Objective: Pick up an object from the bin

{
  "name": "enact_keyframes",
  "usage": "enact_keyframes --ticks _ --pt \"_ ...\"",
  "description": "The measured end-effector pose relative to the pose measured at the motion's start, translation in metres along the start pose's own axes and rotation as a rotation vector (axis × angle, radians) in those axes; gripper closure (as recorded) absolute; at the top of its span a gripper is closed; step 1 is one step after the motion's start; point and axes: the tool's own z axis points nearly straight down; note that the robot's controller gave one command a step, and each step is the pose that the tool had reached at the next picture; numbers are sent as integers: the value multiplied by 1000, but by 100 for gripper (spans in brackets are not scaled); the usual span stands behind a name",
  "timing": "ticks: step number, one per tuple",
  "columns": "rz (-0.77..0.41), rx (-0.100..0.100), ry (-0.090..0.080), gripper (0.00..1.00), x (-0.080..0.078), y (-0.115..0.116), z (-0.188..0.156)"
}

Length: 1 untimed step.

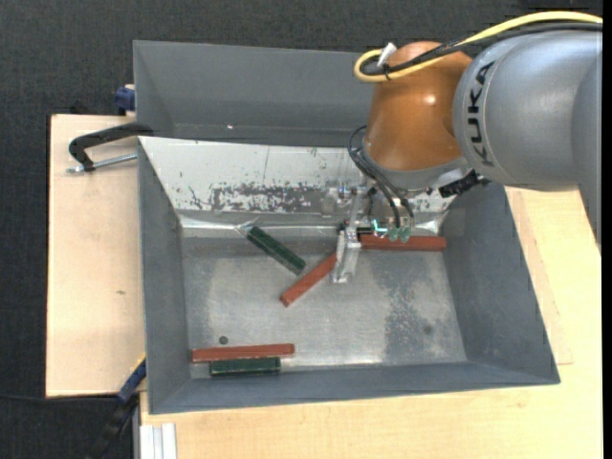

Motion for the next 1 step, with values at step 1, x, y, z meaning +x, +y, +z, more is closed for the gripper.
enact_keyframes --ticks 1 --pt "1 0 -8 0 -2 0 -5"
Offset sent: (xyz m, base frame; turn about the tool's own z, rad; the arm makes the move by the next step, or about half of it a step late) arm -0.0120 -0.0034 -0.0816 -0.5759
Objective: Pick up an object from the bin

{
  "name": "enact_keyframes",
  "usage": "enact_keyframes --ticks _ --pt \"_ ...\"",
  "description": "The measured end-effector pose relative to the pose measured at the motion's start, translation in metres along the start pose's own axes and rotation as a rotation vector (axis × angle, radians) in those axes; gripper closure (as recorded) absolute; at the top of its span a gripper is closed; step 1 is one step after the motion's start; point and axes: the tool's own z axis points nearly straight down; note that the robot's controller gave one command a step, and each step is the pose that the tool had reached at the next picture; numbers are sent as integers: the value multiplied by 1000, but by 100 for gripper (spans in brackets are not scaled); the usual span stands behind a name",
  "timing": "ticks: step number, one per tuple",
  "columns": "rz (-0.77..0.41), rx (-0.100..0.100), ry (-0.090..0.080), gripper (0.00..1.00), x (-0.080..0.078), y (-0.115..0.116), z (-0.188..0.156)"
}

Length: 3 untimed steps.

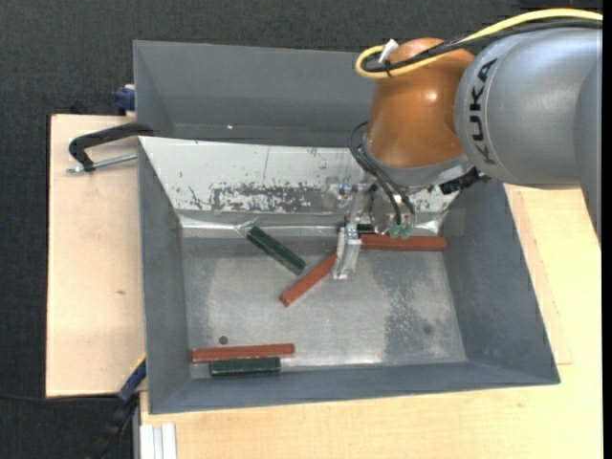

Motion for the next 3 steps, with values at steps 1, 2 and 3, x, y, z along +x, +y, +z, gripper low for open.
enact_keyframes --ticks 1,2,3 --pt "-284 1 -5 0 5 0 39" --pt "-355 -1 -3 0 5 36 37" --pt "-126 0 1 0 11 22 39"
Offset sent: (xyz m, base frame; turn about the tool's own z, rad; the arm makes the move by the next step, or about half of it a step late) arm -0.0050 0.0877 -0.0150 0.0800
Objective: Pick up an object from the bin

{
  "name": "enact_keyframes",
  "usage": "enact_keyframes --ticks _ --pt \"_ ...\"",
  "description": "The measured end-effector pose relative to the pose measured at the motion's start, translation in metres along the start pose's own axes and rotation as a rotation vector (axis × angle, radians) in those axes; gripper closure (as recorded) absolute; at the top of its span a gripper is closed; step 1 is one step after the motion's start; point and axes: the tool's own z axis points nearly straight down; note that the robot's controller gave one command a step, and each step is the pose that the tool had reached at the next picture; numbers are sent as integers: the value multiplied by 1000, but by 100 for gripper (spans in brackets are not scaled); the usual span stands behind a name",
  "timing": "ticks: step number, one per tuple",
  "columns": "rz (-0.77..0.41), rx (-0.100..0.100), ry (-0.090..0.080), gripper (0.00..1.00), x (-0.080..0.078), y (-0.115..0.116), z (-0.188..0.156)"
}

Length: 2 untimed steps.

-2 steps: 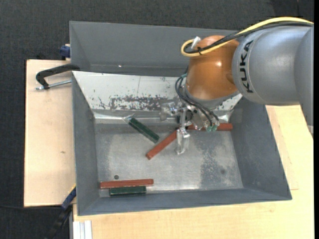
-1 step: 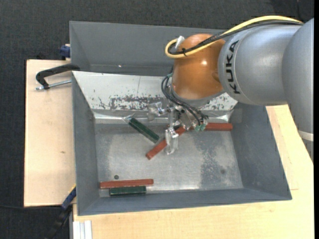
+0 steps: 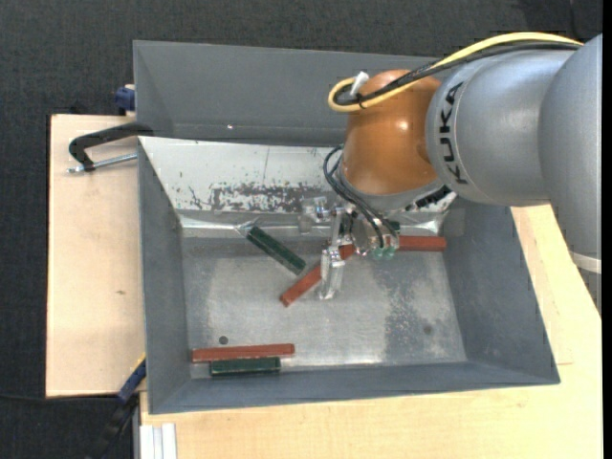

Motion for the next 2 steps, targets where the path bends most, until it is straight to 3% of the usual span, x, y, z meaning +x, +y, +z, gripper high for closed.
enact_keyframes --ticks 1,2 --pt "-266 1 -1 0 10 -3 45" --pt "148 0 -3 100 -8 5 46"
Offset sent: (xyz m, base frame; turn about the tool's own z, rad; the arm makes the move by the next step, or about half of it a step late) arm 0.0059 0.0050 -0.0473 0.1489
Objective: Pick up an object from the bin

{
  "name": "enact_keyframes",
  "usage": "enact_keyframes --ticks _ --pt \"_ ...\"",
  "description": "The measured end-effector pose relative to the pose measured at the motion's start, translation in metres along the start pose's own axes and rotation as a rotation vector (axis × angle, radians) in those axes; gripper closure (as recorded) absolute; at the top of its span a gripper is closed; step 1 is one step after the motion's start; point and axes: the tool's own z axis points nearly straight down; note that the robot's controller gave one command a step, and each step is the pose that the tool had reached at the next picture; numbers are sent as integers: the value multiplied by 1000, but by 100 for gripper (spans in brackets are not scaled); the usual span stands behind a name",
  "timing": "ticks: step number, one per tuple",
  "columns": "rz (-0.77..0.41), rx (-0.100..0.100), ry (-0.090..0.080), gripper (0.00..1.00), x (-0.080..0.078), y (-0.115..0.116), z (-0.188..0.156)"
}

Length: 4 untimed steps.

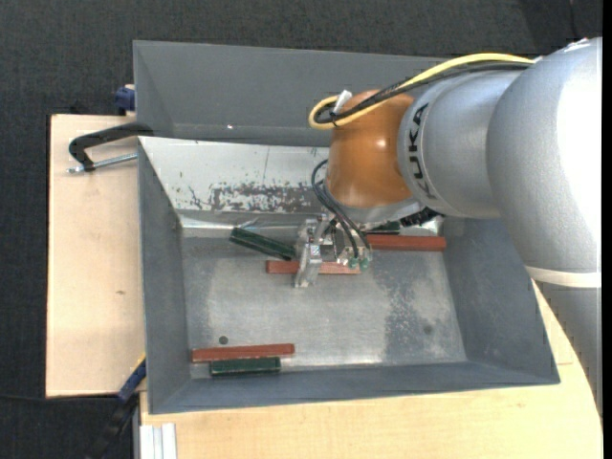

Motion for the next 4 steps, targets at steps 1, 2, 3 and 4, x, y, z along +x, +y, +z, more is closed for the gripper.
enact_keyframes --ticks 1,2,3,4 --pt "0 0 0 100 0 0 0" --pt "0 1 6 100 2 0 -4" --pt "0 1 11 100 3 0 -26" --pt "0 0 3 100 1 0 -48"
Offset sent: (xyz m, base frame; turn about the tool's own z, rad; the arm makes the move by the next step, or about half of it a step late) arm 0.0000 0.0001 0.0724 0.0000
